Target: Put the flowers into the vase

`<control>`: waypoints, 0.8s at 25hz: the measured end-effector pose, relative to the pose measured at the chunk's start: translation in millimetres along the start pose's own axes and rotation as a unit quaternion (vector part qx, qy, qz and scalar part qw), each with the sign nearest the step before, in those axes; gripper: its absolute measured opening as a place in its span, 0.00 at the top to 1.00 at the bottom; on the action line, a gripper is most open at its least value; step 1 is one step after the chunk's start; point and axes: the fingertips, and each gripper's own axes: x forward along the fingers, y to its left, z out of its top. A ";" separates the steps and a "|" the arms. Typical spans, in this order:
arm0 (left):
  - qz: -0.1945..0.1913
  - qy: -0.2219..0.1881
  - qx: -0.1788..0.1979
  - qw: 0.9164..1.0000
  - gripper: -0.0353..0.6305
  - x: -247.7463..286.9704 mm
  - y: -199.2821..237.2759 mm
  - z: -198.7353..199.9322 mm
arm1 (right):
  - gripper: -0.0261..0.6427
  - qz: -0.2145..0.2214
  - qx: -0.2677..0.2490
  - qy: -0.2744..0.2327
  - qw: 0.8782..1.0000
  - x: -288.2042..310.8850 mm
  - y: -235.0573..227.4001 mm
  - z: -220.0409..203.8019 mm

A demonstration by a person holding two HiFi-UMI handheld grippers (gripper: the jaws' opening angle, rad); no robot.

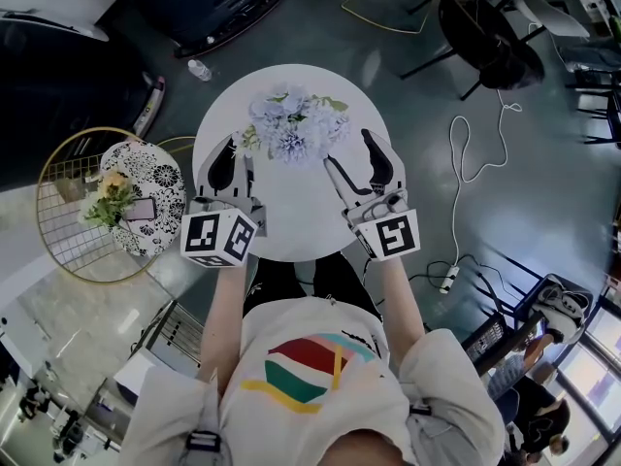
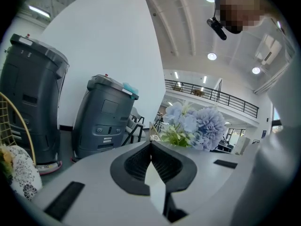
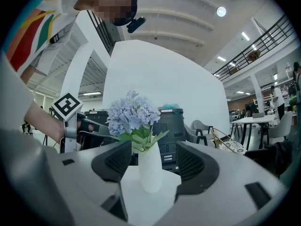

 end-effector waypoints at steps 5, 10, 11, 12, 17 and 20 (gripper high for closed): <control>0.003 -0.005 0.005 1.000 0.94 -8.7 1.4 0.2 | 0.54 -0.002 0.010 -0.003 1.000 -5.2 3.7 2.0; 0.003 -0.013 0.010 1.000 0.94 -15.1 3.8 2.6 | 0.54 -0.005 0.022 -0.002 1.000 -4.3 6.6 3.0; 0.002 -0.014 0.008 1.000 0.94 -20.9 1.5 2.3 | 0.54 -0.005 0.025 -0.003 1.000 -8.0 9.4 4.4; 0.000 -0.016 0.006 1.000 0.94 -28.2 -0.8 1.9 | 0.54 -0.004 0.027 -0.005 1.000 -12.0 13.4 6.0; -0.003 -0.024 0.012 1.000 0.94 -47.1 -10.0 4.5 | 0.54 0.007 0.032 -0.005 0.999 -18.7 22.5 14.0; 0.005 -0.033 0.010 0.999 0.94 -55.3 -8.6 8.9 | 0.54 0.012 0.043 -0.001 0.999 -24.7 28.8 18.6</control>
